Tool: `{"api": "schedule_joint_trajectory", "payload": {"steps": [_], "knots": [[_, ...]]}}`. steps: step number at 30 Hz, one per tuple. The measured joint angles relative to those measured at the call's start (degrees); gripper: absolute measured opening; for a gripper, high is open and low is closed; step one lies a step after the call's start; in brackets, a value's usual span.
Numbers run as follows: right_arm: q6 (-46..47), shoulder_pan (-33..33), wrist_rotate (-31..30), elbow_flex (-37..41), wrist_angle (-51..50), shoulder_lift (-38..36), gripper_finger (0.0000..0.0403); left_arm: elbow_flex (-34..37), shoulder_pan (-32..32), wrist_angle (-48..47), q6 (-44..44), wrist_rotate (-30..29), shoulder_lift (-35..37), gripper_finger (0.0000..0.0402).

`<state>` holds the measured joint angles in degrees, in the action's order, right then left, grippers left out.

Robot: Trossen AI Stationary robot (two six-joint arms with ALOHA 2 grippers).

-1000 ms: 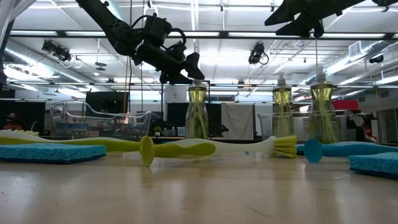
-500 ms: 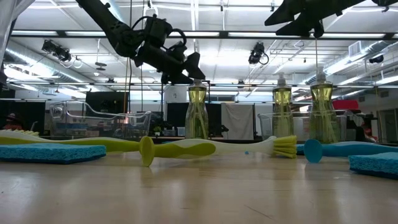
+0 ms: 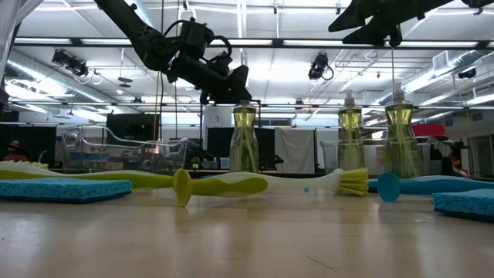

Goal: Pick & Place Kitchen Sink Supplies
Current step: Put the yellow dish soap bottle into the right transparent bin

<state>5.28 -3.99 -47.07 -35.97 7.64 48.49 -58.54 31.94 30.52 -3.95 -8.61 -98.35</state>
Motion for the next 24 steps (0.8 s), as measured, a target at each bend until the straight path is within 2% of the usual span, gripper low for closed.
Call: {"api": "schedule_joint_trajectory", "payload": {"steps": [3, 17, 24], "knots": [[0.00, 0.00, 0.00, -0.02, 0.00, 0.00, 0.0292, 0.00, 0.00, 0.02, 0.14, -0.09, 0.00, 0.0119], [0.01, 0.02, 0.08, 0.00, 0.00, 0.00, 0.0292, -0.05, -1.51, -0.83, 0.83, -0.18, 0.81, 0.0118], [0.03, 0.02, 0.15, 0.00, 0.00, 0.00, 0.0292, -4.15, -4.09, -1.07, 4.44, 2.36, 0.85, 0.0118]]}}
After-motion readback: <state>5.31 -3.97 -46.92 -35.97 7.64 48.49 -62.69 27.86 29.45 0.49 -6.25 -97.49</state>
